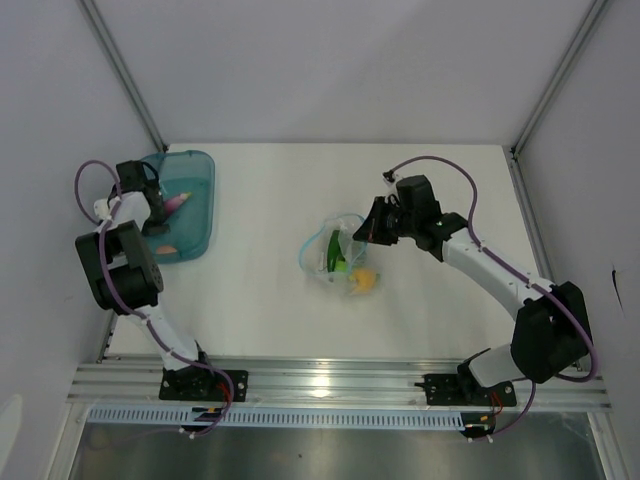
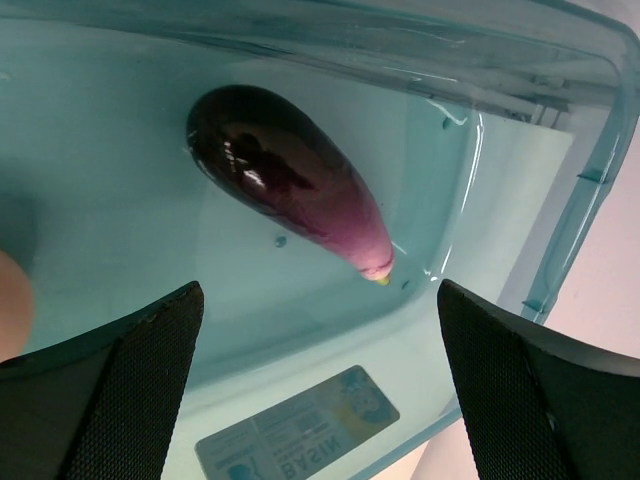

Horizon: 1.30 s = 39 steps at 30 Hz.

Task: Place the food in the zip-top bag and seal the zipper
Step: Pick up the fake vegetable from the bin.

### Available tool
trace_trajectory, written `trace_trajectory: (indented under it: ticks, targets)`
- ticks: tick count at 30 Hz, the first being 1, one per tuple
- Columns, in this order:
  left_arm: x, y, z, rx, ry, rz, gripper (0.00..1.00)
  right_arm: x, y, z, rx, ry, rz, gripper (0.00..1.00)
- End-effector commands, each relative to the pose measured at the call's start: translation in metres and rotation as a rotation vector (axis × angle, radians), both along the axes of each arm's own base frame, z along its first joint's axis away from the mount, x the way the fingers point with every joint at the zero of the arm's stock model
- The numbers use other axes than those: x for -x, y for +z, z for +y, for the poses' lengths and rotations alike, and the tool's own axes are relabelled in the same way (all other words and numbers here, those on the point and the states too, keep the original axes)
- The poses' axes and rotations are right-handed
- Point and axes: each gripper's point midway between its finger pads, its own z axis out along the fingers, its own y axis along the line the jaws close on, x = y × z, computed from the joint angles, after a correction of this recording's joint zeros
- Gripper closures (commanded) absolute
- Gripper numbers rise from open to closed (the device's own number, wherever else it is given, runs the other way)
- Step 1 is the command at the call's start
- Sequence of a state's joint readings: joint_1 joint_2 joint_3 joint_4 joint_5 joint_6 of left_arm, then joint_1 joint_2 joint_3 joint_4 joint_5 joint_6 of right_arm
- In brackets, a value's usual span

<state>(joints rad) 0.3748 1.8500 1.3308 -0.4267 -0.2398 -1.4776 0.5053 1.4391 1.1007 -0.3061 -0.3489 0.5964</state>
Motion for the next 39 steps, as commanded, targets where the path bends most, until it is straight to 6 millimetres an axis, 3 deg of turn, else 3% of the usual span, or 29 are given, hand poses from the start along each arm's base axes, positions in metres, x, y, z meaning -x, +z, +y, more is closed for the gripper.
trace_trajectory:
  ticks: [1, 2, 11, 16, 34, 39]
  targets:
    - [-0.006, -0.002, 0.0, 0.008, 0.053, 0.037, 0.0, -0.004, 0.001, 0.002, -0.009, 0.026, -0.031, 1.0]
    - [-0.01, 0.006, 0.004, -0.004, 0.066, 0.032, 0.01, -0.005, -0.001, 0.001, -0.007, 0.025, -0.027, 1.0]
    - [-0.011, -0.015, -0.002, 0.033, 0.099, 0.085, 0.05, -0.007, -0.004, -0.004, -0.027, 0.019, -0.025, 1.0]
    - [-0.019, -0.012, 0.005, 0.015, 0.1, 0.09, 0.05, -0.008, -0.009, -0.008, -0.025, 0.014, -0.017, 1.0]
    - [-0.013, -0.041, 0.009, 0.035, 0.149, 0.203, 0.08, -0.011, -0.021, -0.014, -0.029, 0.0, 0.007, 1.0]
    - [-0.016, -0.048, 0.008, 0.045, 0.138, 0.195, 0.22, -0.01, -0.024, -0.016, -0.027, -0.002, 0.013, 1.0]
